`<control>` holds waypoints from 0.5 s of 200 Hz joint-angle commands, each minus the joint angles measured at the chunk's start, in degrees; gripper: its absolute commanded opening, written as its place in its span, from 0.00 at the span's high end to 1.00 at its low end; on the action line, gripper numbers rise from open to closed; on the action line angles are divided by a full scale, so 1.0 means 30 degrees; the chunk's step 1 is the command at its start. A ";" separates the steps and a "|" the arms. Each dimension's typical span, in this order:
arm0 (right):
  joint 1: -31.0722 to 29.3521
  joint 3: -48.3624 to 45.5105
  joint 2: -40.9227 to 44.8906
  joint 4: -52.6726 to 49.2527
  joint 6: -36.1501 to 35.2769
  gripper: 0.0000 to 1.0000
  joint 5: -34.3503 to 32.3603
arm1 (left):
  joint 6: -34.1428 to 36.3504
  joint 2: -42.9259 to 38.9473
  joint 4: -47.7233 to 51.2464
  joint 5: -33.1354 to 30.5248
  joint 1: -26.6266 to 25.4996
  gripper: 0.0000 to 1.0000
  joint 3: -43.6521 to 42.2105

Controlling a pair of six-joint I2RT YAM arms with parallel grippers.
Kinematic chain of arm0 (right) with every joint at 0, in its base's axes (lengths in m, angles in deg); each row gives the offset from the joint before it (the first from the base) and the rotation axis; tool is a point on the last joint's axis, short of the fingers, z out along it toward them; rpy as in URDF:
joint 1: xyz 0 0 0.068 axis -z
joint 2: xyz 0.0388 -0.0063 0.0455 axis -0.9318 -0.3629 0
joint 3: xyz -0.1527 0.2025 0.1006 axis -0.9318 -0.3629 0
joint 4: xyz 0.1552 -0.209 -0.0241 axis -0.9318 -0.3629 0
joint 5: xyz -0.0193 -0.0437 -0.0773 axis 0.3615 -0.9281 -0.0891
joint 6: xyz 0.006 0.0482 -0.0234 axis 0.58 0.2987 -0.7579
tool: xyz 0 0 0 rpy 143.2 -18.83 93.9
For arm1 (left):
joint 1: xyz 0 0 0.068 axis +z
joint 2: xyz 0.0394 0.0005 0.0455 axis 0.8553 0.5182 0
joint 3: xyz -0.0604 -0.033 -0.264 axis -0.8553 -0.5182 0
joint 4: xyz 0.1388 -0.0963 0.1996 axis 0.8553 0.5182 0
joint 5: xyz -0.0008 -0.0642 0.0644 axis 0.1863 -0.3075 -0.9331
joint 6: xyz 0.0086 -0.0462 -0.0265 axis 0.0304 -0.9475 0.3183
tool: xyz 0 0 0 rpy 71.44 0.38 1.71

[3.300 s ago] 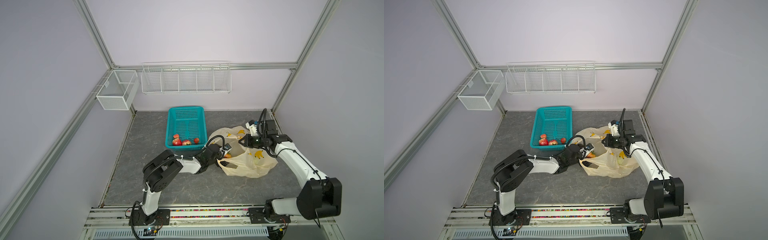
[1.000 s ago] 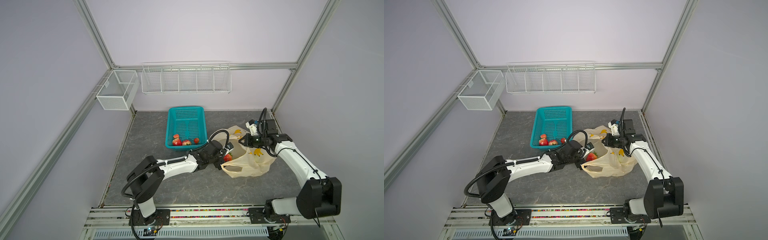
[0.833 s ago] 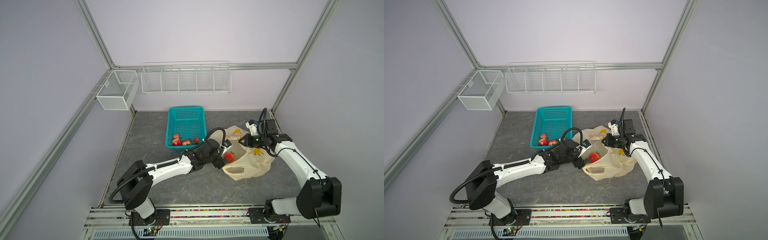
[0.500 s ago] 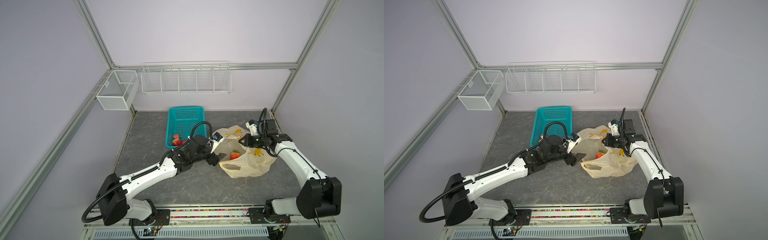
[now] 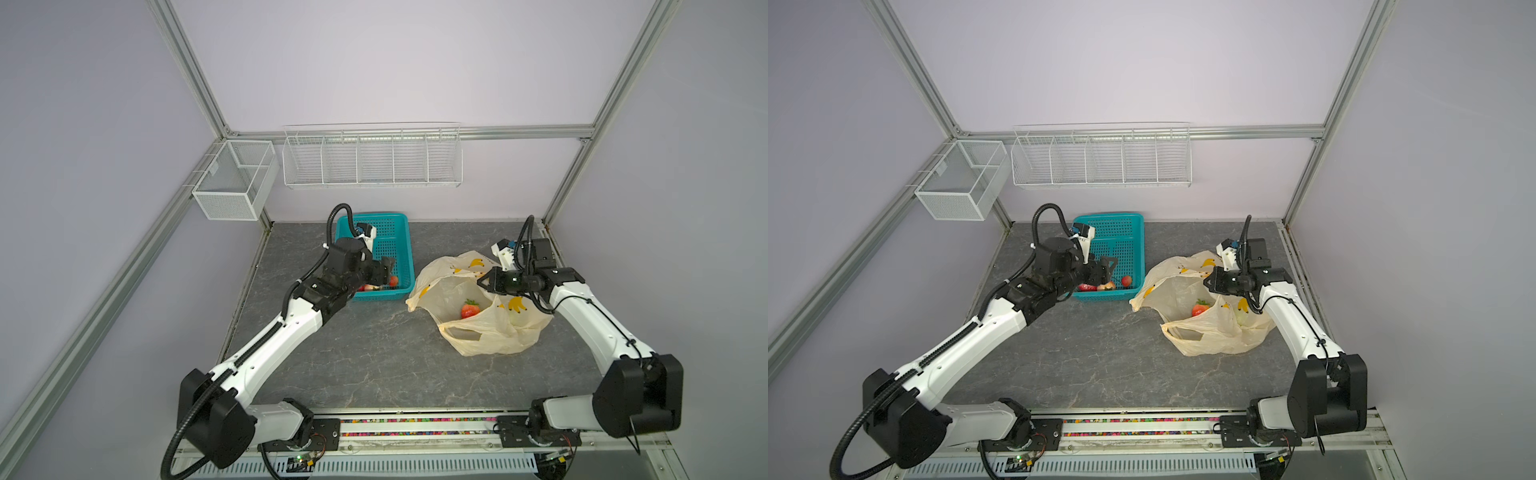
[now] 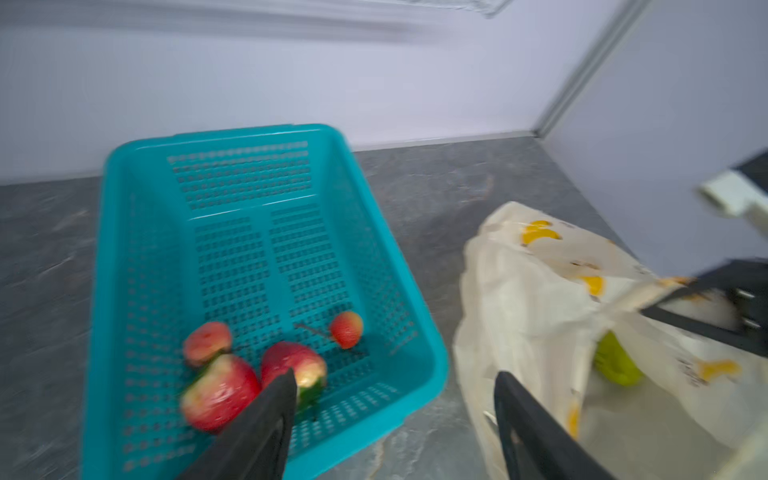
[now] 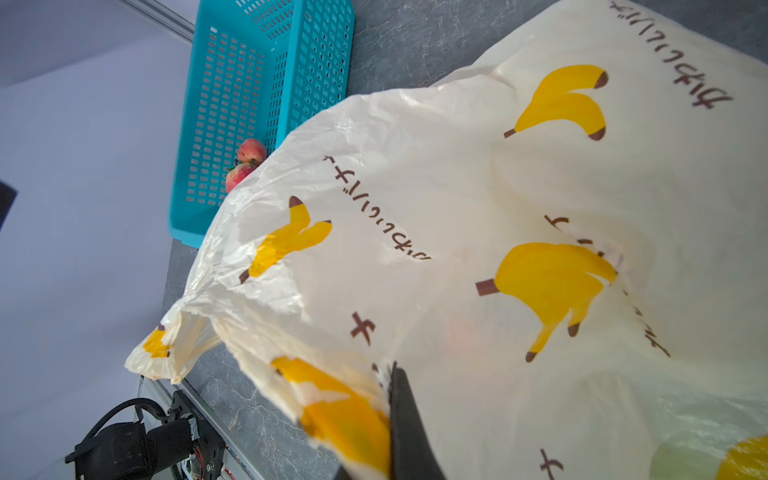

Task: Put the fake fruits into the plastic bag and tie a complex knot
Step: 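Lower the left gripper into the teal basket over the large red strawberry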

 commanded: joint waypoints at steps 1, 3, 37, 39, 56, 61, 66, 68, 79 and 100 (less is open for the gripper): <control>0.0114 -0.0245 -0.0118 0.0365 -0.0344 0.93 0.0359 | -0.0650 0.2406 0.3841 -0.1642 0.0620 0.25 0.1603; 0.0123 -0.0260 -0.0095 0.0381 -0.0338 0.93 0.0344 | -0.0664 0.2639 0.4011 -0.1583 0.0681 0.25 0.1767; 0.0145 -0.0362 -0.0040 0.0576 -0.0365 0.93 0.0414 | -0.1058 0.6832 0.6610 0.0220 0.1316 0.25 0.4584; 0.0130 -0.0340 -0.0054 0.0602 -0.0358 0.93 0.0416 | -0.0986 0.7086 0.6849 0.0332 0.1316 0.25 0.4834; 0.0144 -0.0392 -0.0122 0.0702 -0.0336 0.93 0.0511 | -0.0582 0.9218 0.7958 0.1001 0.1309 0.25 0.6352; 0.0145 -0.0392 -0.0108 0.0749 -0.0354 0.93 0.0510 | -0.0540 0.9713 0.8071 0.0928 0.1312 0.25 0.6584; 0.0143 -0.0405 -0.0107 0.0742 -0.0338 0.93 0.0536 | -0.0536 1.0157 0.8220 0.0788 0.1315 0.25 0.6840; 0.0144 -0.0417 -0.0107 0.0746 -0.0351 0.93 0.0557 | -0.0533 1.0349 0.8262 0.0723 0.1316 0.25 0.6951; 0.0144 -0.0435 -0.0041 0.0755 -0.0362 0.93 0.0518 | -0.0518 1.1112 0.8361 0.0255 0.1315 0.24 0.7342; 0.0174 -0.0509 0.0121 0.0689 -0.0399 0.93 0.0384 | -0.0328 1.2395 0.8856 -0.0139 0.1316 0.23 0.8135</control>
